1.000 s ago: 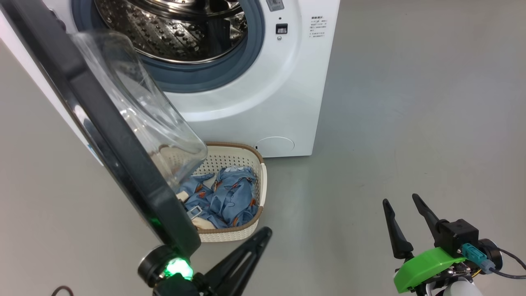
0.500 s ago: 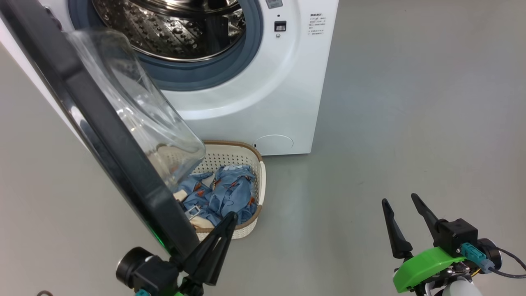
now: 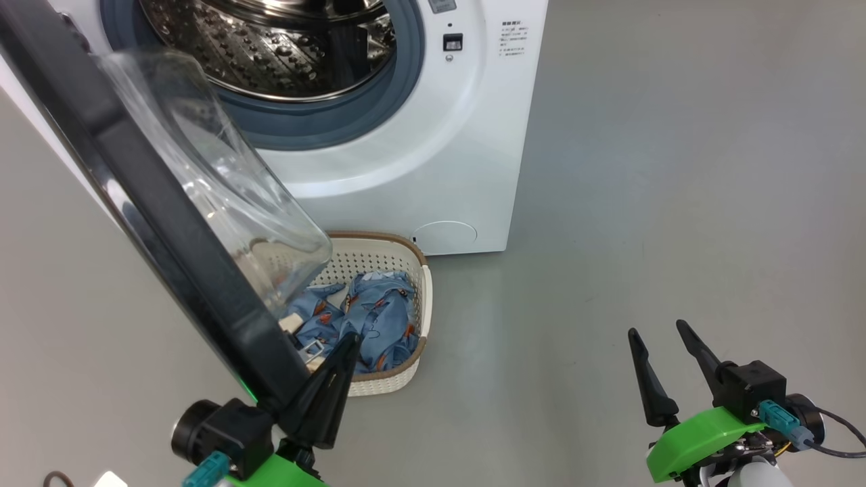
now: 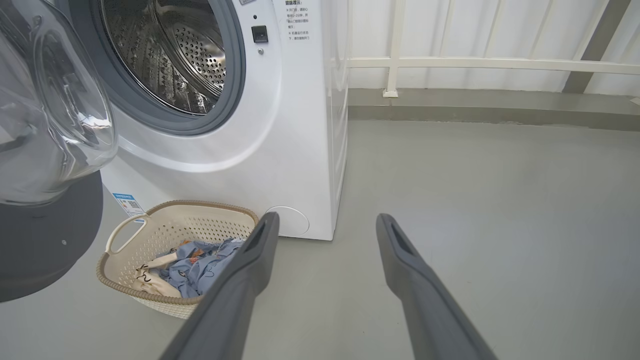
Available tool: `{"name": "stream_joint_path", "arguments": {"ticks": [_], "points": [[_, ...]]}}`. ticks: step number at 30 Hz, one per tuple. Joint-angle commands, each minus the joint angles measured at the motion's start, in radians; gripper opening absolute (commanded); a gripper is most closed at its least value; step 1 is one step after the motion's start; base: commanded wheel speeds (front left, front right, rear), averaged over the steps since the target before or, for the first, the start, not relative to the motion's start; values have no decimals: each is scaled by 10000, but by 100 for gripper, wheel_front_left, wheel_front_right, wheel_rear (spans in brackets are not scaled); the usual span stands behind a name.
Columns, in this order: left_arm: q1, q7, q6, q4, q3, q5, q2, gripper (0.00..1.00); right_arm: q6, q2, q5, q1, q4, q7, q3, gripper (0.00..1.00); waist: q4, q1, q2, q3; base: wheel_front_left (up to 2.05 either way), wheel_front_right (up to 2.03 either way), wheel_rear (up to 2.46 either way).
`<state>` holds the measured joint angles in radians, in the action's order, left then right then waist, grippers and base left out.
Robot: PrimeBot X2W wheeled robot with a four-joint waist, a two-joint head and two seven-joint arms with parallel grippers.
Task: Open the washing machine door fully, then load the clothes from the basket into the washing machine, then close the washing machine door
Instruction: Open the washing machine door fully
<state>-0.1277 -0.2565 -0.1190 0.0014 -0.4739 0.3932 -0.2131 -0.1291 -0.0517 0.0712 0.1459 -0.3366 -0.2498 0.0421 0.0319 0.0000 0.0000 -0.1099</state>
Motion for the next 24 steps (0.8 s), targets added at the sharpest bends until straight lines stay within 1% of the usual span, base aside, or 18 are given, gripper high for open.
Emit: {"name": "stream_joint_path", "arguments": {"ticks": [1,11,24], "points": [[-393,-53,7,-149,414,13,-47,0,-16,15,125,304,195,-120,-254,100,27,0,0,22,0,0,0],[-168,-53,-22,-45,421,-35,101,0,-16,15,255,271,42,-120,-295,100,245,0,0,135,0,0,0],[-29,-21,433,409,721,76,136,0,-16,15,464,259,-30,-120,-332,100,542,0,0,77,0,0,0]]}}
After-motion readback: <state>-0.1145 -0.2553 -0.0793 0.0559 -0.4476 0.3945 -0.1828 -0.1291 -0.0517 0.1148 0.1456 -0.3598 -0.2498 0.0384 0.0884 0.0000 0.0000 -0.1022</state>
